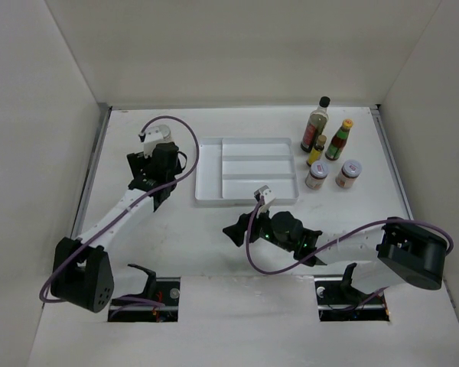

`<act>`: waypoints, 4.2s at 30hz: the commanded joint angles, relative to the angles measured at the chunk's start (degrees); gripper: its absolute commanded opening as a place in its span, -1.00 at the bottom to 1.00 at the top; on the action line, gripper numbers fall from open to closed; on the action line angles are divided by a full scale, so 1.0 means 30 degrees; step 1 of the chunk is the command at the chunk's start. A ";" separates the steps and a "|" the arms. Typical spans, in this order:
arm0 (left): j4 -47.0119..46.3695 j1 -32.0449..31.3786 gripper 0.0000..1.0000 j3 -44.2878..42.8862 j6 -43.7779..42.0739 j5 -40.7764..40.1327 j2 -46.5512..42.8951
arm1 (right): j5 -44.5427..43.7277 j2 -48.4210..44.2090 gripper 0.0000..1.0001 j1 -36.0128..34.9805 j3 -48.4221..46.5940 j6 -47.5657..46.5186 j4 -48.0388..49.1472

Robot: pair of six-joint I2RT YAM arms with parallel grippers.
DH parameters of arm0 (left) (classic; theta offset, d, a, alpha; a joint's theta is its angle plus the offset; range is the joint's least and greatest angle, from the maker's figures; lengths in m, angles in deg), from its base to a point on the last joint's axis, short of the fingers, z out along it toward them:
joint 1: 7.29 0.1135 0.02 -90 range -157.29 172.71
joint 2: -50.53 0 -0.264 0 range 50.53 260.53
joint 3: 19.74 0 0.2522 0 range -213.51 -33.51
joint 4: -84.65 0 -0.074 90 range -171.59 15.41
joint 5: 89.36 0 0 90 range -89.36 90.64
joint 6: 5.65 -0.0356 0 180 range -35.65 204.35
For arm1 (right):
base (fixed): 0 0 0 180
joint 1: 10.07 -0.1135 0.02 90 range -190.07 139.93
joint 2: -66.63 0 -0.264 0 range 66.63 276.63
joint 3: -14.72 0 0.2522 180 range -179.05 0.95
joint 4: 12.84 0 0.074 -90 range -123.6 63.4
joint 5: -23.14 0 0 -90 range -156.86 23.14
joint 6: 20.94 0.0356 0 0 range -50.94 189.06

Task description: Organize the condiment bottles

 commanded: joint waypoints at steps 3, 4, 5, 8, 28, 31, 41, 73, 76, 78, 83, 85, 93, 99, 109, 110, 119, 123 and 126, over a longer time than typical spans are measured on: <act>-0.2571 0.0283 0.72 -0.0355 0.0200 -0.0156 0.0713 | 0.0346 -0.0259 0.73 0.0077 0.0027 0.0048 0.1461; -0.2952 0.0371 0.72 -0.0237 0.0200 -0.0157 0.0888 | 0.0346 -0.0260 0.73 0.0077 0.0027 0.0049 0.1461; -0.3275 0.0488 0.71 -0.0149 0.0200 -0.0128 0.1122 | 0.0346 -0.0260 0.73 0.0077 0.0027 0.0049 0.1461; -0.3980 0.0898 0.60 -0.0089 0.0171 0.0077 0.1767 | 0.0346 -0.0172 0.73 0.0047 -0.0032 0.0020 0.1403; -0.4388 -0.2349 -0.23 -0.3397 -0.0298 0.0517 -0.1545 | -0.0795 -0.0933 0.75 0.0574 0.0612 0.0253 0.1667; -0.6056 -0.3347 -0.23 -0.4333 -0.0327 0.0751 0.0385 | -0.0884 -0.1021 0.76 0.0838 0.0730 0.0516 0.1696; -0.8611 -0.3497 -0.23 -0.9606 -0.0736 0.2918 0.7944 | -0.0797 -0.0904 0.76 0.1072 0.0759 0.0635 0.1696; -0.9666 -0.3231 0.84 -0.8968 -0.1499 0.1455 0.9802 | -0.0533 -0.0494 0.91 0.1278 0.0671 0.0635 0.1696; -0.9286 -0.3174 0.86 -0.8266 -0.1528 0.1454 0.8016 | -0.0533 -0.0523 0.92 0.1278 0.0671 0.0635 0.1696; -0.8760 -0.2853 0.86 -0.7563 -0.1325 0.1425 0.6785 | -0.0533 -0.0523 0.93 0.1278 0.0671 0.0635 0.1696; -0.6300 -0.0952 0.86 -0.6215 0.0198 0.1659 0.5053 | -0.0533 -0.0523 0.94 0.1278 0.0671 0.0635 0.1667; -0.5830 -0.0014 0.86 -0.5775 0.0347 0.1921 0.4875 | -0.0533 -0.0494 0.94 0.1278 0.0642 0.0635 0.1637; -0.4978 0.1982 0.85 -0.6357 0.0347 0.2801 0.6863 | -0.0533 -0.0348 0.99 0.1219 0.0583 0.0576 0.1608; -0.5007 0.2802 0.85 -0.7850 0.0230 0.3651 0.9060 | -0.0533 -0.0318 1.00 0.1219 0.0525 0.0547 0.1579; -0.5066 0.3565 0.06 -0.9289 -0.0063 0.3682 1.0998 | -0.0269 -0.0289 1.00 0.1219 0.0495 0.0576 0.1637; -0.5095 0.3594 -0.06 -0.9172 -0.0063 0.3652 1.0882 | -0.0240 -0.0289 1.00 0.1219 0.0495 0.0605 0.1637; -0.5887 0.1900 -0.24 -0.5104 -0.0004 0.3534 0.3714 | -0.0298 -0.0494 1.00 0.1278 0.0642 0.0635 0.1696; -0.5740 -0.0383 -0.24 -0.3258 0.0171 0.3214 0.1101 | -0.0853 -0.0844 1.00 0.1394 0.0875 0.0605 0.1754; -0.5593 -0.2434 -0.24 -0.2201 0.0638 0.2512 -0.0074 | -0.1235 -0.1196 0.99 0.1658 0.1256 0.0635 0.2134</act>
